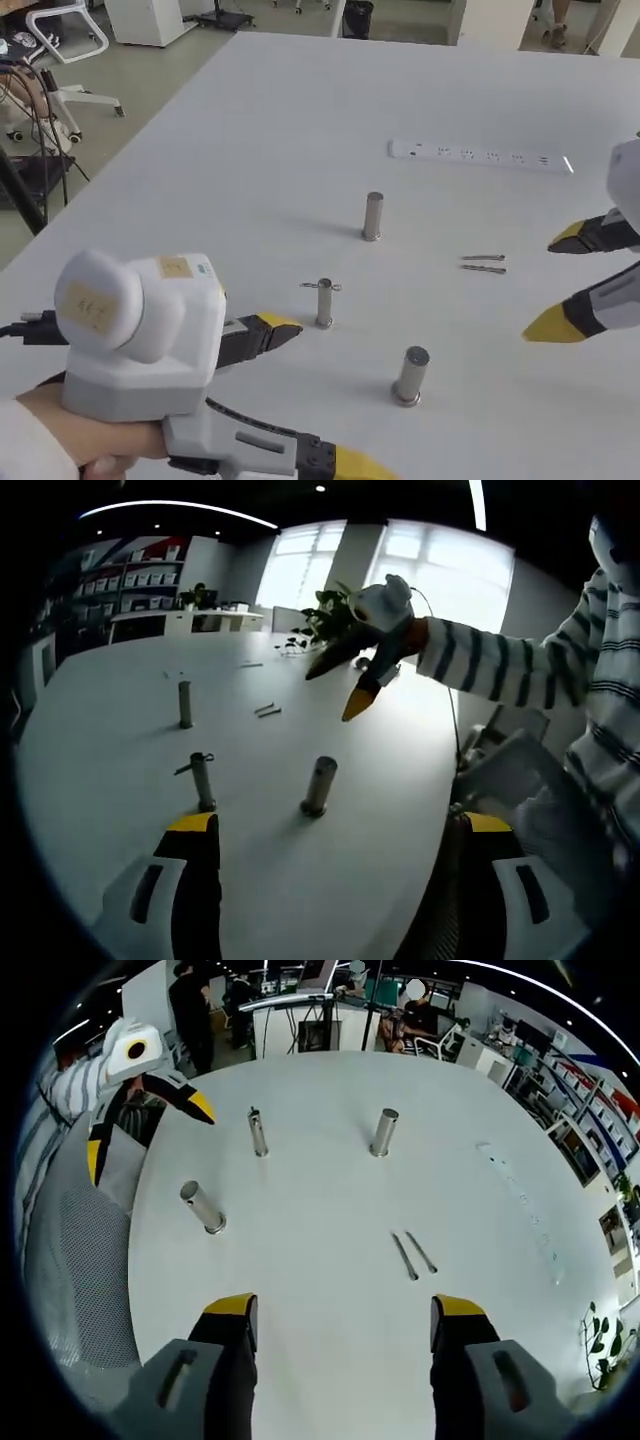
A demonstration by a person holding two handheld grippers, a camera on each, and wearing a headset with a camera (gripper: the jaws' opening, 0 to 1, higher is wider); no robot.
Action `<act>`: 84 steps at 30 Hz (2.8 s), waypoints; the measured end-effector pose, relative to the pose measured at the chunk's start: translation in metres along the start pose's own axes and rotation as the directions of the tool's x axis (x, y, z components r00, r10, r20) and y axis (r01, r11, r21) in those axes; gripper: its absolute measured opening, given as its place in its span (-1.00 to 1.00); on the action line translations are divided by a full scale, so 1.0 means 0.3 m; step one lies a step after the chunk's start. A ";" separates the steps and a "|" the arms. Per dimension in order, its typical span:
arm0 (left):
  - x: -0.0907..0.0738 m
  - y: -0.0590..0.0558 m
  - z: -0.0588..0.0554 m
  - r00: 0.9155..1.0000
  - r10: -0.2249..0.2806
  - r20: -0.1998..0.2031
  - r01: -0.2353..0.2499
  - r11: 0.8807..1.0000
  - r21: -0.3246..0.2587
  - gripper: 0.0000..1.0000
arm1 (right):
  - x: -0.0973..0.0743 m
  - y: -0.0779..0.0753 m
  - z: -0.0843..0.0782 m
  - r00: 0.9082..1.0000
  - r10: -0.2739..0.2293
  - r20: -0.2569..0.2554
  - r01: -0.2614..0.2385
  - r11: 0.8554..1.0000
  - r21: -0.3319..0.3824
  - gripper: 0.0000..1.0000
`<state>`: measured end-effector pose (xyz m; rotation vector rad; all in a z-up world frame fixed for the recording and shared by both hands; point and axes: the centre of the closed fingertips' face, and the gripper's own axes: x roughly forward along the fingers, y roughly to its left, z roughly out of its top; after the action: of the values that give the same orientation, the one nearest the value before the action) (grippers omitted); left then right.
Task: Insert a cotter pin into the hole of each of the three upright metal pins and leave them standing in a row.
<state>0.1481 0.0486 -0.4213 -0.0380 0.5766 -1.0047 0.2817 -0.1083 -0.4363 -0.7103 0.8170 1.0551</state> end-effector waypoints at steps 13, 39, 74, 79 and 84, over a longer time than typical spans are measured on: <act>-0.017 0.010 0.002 1.000 0.017 0.007 -0.017 1.000 -0.002 0.96 | 0.085 -0.072 -0.017 0.999 -0.009 -0.035 0.008 0.999 -0.040 0.02; -0.028 0.031 -0.021 0.999 0.039 0.000 -0.039 0.999 -0.035 0.95 | 0.205 -0.141 -0.007 0.995 0.032 -0.092 -0.038 0.997 -0.068 -0.21; -0.051 0.065 -0.026 0.998 0.058 0.015 -0.056 0.996 -0.074 0.90 | 0.235 -0.125 0.002 0.979 0.121 -0.163 -0.124 0.992 -0.010 -0.50; -0.055 0.074 -0.011 0.997 0.066 0.037 -0.063 0.995 -0.073 0.86 | 0.238 -0.125 0.001 0.974 0.121 -0.194 -0.127 0.992 -0.021 -0.50; -0.056 0.076 -0.016 0.997 0.067 0.031 -0.065 0.996 -0.068 0.86 | 0.239 -0.119 0.001 0.966 0.129 -0.224 -0.141 0.989 -0.042 -0.54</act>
<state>0.1570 0.0756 -0.4247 -0.0946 0.5777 -0.9189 0.3344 -0.0872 -0.4929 -0.8399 1.0415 1.1388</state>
